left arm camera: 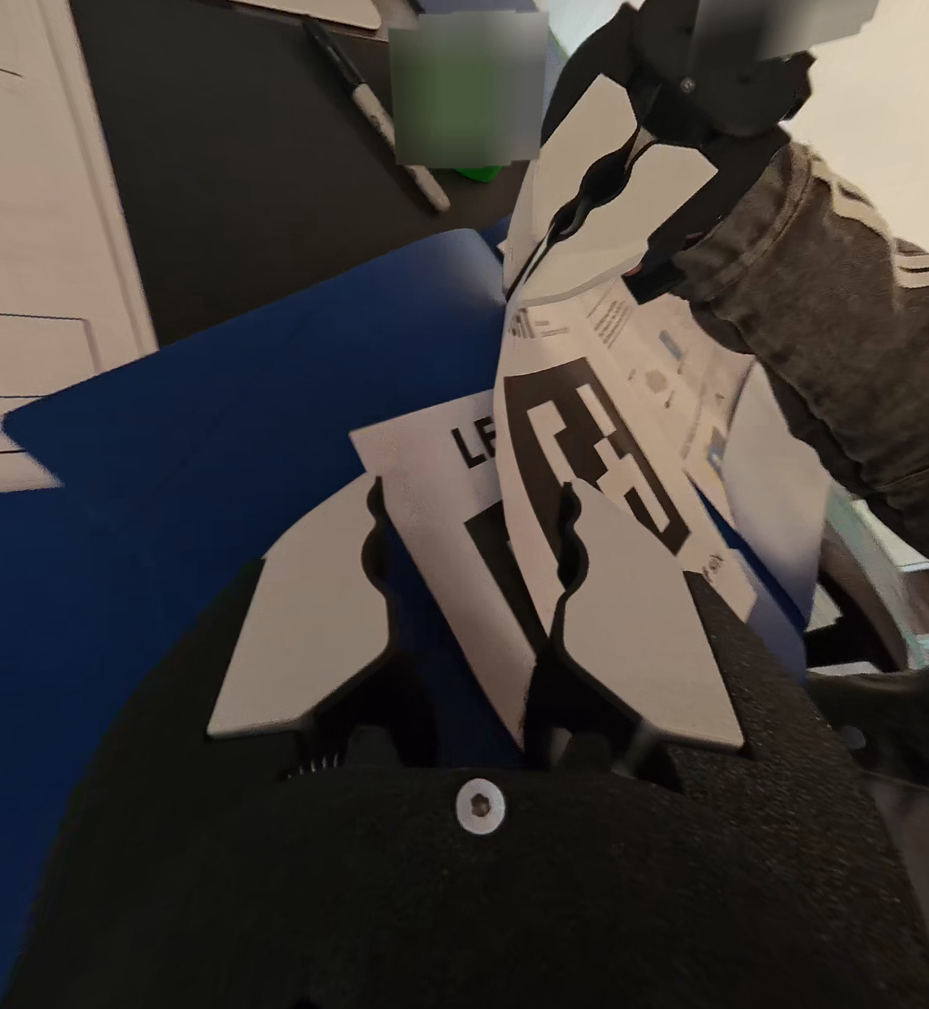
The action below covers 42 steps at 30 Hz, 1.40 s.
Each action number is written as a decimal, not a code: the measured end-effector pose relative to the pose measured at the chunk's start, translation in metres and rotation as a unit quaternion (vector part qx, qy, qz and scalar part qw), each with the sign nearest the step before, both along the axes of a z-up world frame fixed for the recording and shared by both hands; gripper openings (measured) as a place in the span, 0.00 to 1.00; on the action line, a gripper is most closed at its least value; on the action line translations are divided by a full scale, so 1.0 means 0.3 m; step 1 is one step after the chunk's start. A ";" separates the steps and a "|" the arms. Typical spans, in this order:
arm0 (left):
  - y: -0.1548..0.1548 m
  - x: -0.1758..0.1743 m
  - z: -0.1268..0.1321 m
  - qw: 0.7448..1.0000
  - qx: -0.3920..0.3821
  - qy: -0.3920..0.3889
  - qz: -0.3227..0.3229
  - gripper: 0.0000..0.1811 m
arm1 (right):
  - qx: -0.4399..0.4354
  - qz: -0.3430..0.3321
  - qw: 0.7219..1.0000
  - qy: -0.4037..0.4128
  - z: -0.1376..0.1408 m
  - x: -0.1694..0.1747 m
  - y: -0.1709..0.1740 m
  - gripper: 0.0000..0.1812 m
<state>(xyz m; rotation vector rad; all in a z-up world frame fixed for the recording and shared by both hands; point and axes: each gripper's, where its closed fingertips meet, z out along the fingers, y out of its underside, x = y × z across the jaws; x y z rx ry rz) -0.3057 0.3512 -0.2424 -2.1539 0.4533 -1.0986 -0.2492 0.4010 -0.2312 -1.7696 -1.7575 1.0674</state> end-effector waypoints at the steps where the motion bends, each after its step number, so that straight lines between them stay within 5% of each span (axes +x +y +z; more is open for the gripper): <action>1: 0.000 -0.016 -0.004 1.000 0.003 0.022 0.003 0.38 | 0.006 -0.005 1.000 -0.006 -0.014 -0.010 0.010 0.07; 5: -0.047 -0.068 0.016 0.992 0.014 0.123 -0.009 0.43 | 0.037 -0.011 0.999 -0.032 -0.038 -0.021 0.021 0.35; 9: -0.201 -0.091 0.154 0.982 0.018 0.185 -0.028 0.47 | 0.052 -0.089 0.994 -0.045 0.067 0.066 -0.031 0.57; 12: -0.408 -0.101 0.236 0.963 -0.002 0.264 -0.056 0.56 | 0.080 -0.153 0.982 -0.070 0.161 0.217 -0.204 0.60; 16: -0.671 -0.020 0.278 0.953 -0.040 0.290 -0.073 0.55 | 0.061 -0.212 0.960 -0.171 0.130 0.418 -0.571 0.59; 22: -0.901 0.084 0.125 0.925 -0.084 0.362 -0.083 0.65 | 0.090 -0.273 0.917 -0.276 -0.031 0.537 -0.907 0.73; 26: -0.908 0.088 0.099 0.926 -0.088 0.360 -0.069 0.65 | 0.086 -0.297 0.916 -0.254 -0.036 0.523 -0.935 0.71; 38: -0.814 0.107 0.194 0.932 -0.026 0.357 -0.049 0.60 | 0.068 -0.335 0.916 -0.211 -0.015 0.538 -0.882 0.70; 42: -0.691 0.074 0.207 0.937 0.020 0.348 -0.010 0.63 | 0.049 -0.340 0.927 -0.152 -0.012 0.506 -0.834 0.70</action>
